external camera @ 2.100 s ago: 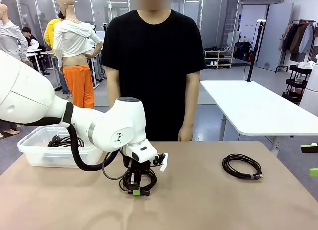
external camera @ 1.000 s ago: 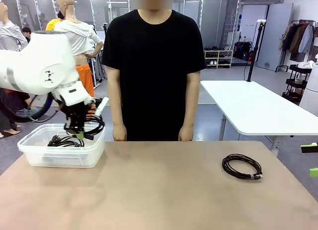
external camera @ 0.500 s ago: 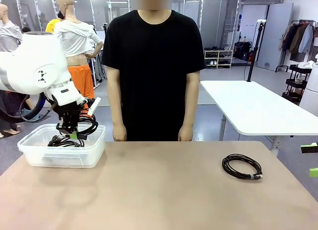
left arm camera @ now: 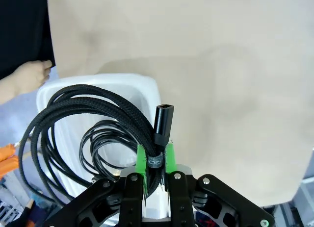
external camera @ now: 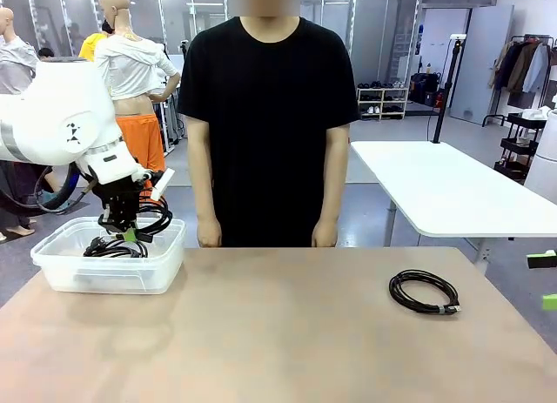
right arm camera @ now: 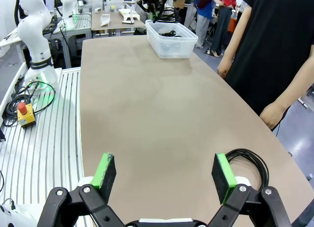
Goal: Organize and store the cables.
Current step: Place the USB Extension Cable into the Organizing box.
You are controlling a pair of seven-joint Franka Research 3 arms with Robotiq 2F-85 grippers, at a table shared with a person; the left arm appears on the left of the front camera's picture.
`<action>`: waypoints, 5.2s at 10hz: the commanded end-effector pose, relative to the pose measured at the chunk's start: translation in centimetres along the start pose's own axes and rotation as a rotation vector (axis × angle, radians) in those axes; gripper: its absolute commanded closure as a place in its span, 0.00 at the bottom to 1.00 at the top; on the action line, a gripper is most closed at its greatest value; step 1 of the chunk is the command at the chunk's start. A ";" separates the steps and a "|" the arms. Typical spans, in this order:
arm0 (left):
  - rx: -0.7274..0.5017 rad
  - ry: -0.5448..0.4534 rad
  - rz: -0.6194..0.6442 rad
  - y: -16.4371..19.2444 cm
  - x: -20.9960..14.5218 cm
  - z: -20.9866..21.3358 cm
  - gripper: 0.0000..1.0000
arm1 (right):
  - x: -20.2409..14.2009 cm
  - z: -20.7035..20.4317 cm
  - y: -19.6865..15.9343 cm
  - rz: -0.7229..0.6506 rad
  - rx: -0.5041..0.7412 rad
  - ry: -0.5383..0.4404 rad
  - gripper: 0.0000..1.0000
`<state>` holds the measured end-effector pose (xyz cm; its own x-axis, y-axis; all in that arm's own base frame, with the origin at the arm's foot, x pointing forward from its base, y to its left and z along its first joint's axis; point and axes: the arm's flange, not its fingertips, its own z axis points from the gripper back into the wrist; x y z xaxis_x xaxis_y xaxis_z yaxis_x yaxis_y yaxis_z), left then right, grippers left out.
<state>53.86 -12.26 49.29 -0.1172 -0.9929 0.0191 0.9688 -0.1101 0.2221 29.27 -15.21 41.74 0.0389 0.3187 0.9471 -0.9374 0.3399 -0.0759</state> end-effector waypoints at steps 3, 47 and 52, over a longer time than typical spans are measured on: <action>-0.083 0.032 0.125 5.5 -6.3 -5.0 0.83 | 0.2 0.0 -0.1 0.001 -0.004 -0.015 0.00; 0.064 -0.478 0.452 -20.6 -4.1 9.1 0.15 | 5.9 -9.3 -5.7 0.107 0.051 0.805 0.00; 0.071 -0.481 0.443 -20.3 -4.1 8.9 0.15 | 5.2 -11.0 -6.0 0.112 0.049 0.895 0.00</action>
<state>32.69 -5.54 53.38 0.1913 -0.8100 0.5544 0.9326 0.3260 0.1545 38.08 -6.94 44.14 0.1557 0.9005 0.4061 -0.9647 0.2271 -0.1337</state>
